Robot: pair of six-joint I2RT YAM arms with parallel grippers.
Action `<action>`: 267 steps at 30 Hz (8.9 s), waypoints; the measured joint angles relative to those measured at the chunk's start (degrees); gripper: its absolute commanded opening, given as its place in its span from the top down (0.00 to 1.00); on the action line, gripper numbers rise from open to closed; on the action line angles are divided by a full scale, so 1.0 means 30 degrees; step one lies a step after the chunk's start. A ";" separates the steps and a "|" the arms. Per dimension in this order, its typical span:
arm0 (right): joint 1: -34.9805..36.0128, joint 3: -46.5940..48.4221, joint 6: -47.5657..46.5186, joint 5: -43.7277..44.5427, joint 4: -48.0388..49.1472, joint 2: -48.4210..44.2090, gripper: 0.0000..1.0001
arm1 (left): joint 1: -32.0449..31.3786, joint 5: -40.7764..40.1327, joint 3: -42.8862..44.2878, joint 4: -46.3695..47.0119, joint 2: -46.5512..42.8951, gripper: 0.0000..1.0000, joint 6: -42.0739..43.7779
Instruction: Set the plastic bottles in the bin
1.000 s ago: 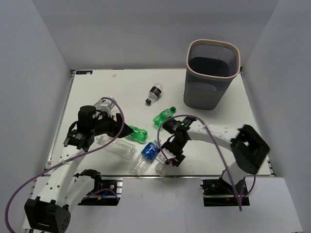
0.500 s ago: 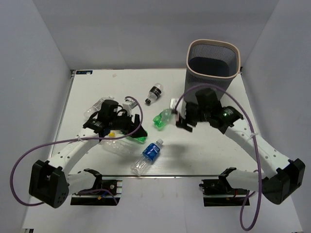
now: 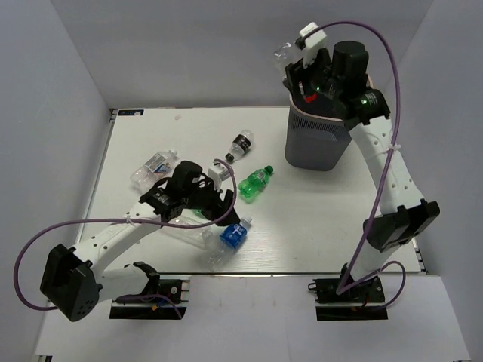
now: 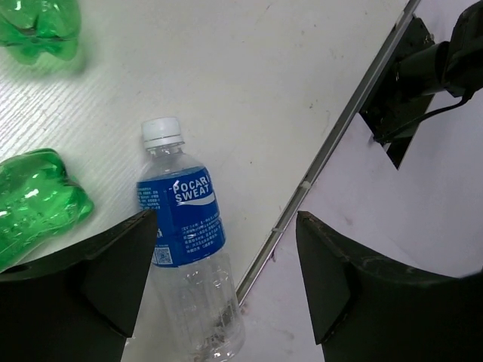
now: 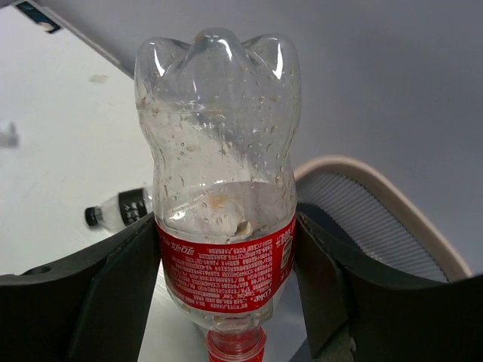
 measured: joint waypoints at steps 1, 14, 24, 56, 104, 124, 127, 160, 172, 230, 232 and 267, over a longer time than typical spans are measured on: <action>-0.0583 0.0350 0.0430 0.0138 -0.0095 0.0342 1.00 | -0.0386 -0.0270 -0.0007 0.0015 0.0022 0.14 0.0000; -0.4590 -0.0080 0.1792 -0.0831 -0.2623 0.1537 0.10 | -0.4364 -0.5187 0.1035 -0.0787 0.4787 0.00 -0.0051; -0.6513 -0.3738 0.3104 -0.2914 -0.2098 -0.1144 0.10 | -0.6827 -0.9151 0.3089 -0.2113 0.8918 0.06 -0.0328; -1.0513 -1.8564 -0.1559 -0.9457 -0.1486 -1.2830 1.00 | -0.5246 -1.2240 2.8210 0.2244 1.4622 0.81 0.1100; -0.4656 -2.1908 -2.0123 -1.5089 -0.2229 -0.7206 0.13 | -0.3184 -1.5074 1.8629 0.8080 0.9347 0.00 -0.2900; 0.4000 -0.9945 -2.8567 -0.9012 -0.4051 0.5960 0.10 | -0.3213 -1.8804 0.3672 -1.3114 -0.3716 0.00 -1.9424; 0.4379 -0.9530 -2.8560 -0.8342 -0.4663 0.6805 0.10 | -0.3213 -1.8863 0.3687 -1.3945 -0.4095 0.00 -1.9912; 0.3089 -0.1377 -1.1431 -1.1526 -0.6084 0.3053 0.98 | -0.3133 -1.8943 -0.2055 -0.9828 -0.1093 0.00 -2.0779; -0.1158 -0.5683 0.1100 -0.4765 0.6368 -0.3883 0.97 | -0.3147 -1.9103 -0.2222 -0.8036 0.0306 0.00 -2.1063; -0.7089 -2.3474 -1.3245 -1.5263 -0.6404 -1.1438 0.10 | -0.3665 -1.4076 0.8947 0.7380 0.5064 1.00 -0.8641; -0.6601 -2.4290 -1.3617 -1.4433 -0.6477 -1.1526 0.10 | -0.3592 -1.2429 1.1868 0.9180 0.8021 1.00 -0.7679; -0.3585 -2.7664 -0.9355 -1.2284 0.0044 -1.1613 0.10 | -0.3286 -1.0870 3.0993 1.5424 2.4997 0.00 -0.7788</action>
